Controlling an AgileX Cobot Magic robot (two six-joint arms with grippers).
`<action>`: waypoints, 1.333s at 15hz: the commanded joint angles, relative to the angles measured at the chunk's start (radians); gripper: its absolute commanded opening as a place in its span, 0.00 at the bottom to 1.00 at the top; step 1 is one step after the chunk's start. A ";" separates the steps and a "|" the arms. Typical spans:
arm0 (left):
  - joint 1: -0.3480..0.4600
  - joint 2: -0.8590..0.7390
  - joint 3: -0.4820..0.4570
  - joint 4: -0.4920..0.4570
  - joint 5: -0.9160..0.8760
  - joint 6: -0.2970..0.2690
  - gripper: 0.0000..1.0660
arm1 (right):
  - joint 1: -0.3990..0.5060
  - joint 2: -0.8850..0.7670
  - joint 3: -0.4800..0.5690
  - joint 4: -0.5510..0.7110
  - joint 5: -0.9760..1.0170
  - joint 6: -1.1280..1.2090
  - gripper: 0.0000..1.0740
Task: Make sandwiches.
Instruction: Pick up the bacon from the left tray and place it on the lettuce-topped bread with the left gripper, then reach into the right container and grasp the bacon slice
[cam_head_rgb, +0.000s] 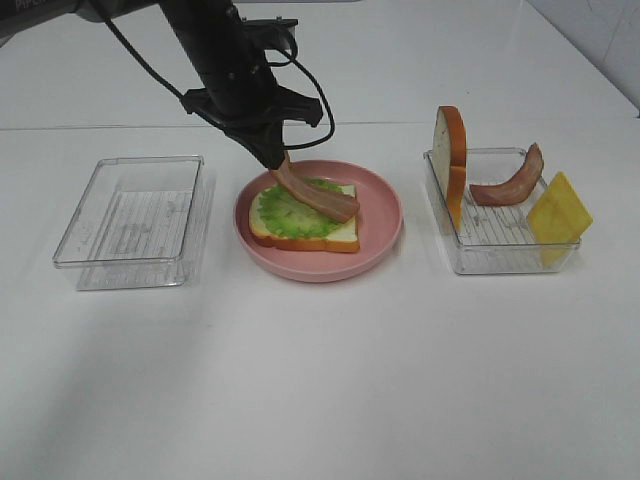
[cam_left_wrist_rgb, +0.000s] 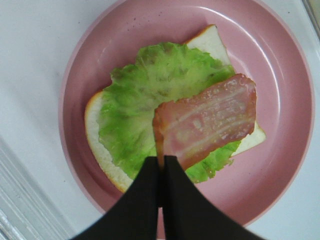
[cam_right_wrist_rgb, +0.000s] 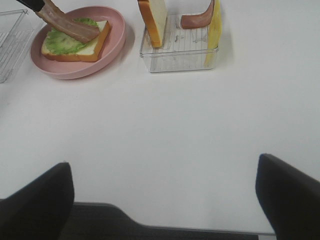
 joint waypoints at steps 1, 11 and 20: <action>-0.003 0.011 -0.003 0.001 0.007 -0.009 0.00 | -0.003 -0.031 0.004 0.001 -0.009 -0.009 0.87; -0.003 0.004 -0.004 0.052 0.089 -0.081 0.78 | -0.003 -0.031 0.004 0.001 -0.009 -0.009 0.87; 0.021 -0.103 -0.004 0.152 0.148 -0.046 0.95 | -0.003 -0.031 0.004 0.001 -0.009 -0.009 0.87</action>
